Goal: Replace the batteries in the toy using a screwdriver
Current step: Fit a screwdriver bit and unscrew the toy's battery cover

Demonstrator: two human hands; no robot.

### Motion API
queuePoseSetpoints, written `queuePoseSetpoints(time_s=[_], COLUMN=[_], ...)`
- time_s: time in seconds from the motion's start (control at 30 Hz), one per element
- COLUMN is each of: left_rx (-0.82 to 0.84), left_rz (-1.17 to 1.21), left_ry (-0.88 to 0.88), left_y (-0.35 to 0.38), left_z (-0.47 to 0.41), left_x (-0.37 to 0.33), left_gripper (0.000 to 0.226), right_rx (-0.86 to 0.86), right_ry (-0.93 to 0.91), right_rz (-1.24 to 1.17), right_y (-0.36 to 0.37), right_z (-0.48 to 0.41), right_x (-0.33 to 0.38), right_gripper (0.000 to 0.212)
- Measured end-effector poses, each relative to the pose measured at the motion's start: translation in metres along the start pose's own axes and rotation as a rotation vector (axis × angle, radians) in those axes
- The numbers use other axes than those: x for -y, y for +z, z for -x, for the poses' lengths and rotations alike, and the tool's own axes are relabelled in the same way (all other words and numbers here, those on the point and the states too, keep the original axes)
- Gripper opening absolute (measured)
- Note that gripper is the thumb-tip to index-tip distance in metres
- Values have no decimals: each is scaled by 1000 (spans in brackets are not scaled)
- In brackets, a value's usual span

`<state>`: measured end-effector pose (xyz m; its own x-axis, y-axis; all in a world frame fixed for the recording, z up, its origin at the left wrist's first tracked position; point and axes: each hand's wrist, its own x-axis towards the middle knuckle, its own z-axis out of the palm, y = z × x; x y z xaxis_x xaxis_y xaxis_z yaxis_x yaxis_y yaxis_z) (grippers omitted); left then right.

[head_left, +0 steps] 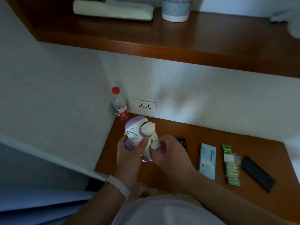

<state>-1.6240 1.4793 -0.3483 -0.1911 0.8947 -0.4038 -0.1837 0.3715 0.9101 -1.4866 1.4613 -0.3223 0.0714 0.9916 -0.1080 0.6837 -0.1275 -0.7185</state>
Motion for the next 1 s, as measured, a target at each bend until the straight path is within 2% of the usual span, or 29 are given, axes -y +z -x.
queuePoseSetpoints(time_s=[0.2, 0.33, 0.43, 0.53, 0.73, 0.83, 1.0], left_rx=[65, 109, 119, 125, 68, 63, 68], left_rz=[23, 63, 79, 64, 18, -1, 21], left_ry=[-68, -119, -177, -199, -182, -157, -180], left_y=[-23, -35, -42, -46, -44, -46, -43], left_z=[-18, -32, -41, -43, -47, -50, -56], left_x=[4, 10, 20, 28, 29, 26, 25], left_gripper=[71, 79, 71, 79, 68, 75, 81], right_rx=[-90, -113, -63, -15, 5, 75, 142], right_ry=[-38, -10, 12, 25, 79, 99, 161], right_rz=[-47, -179, -272, -334, -285, -253, -377], right_y=[24, 39, 46, 51, 56, 52, 46], right_z=[6, 11, 11, 10, -3, -9, -16], right_x=[8, 4, -6, -9, -10, -10, -10], right_gripper=[24, 21, 18, 17, 17, 18, 7])
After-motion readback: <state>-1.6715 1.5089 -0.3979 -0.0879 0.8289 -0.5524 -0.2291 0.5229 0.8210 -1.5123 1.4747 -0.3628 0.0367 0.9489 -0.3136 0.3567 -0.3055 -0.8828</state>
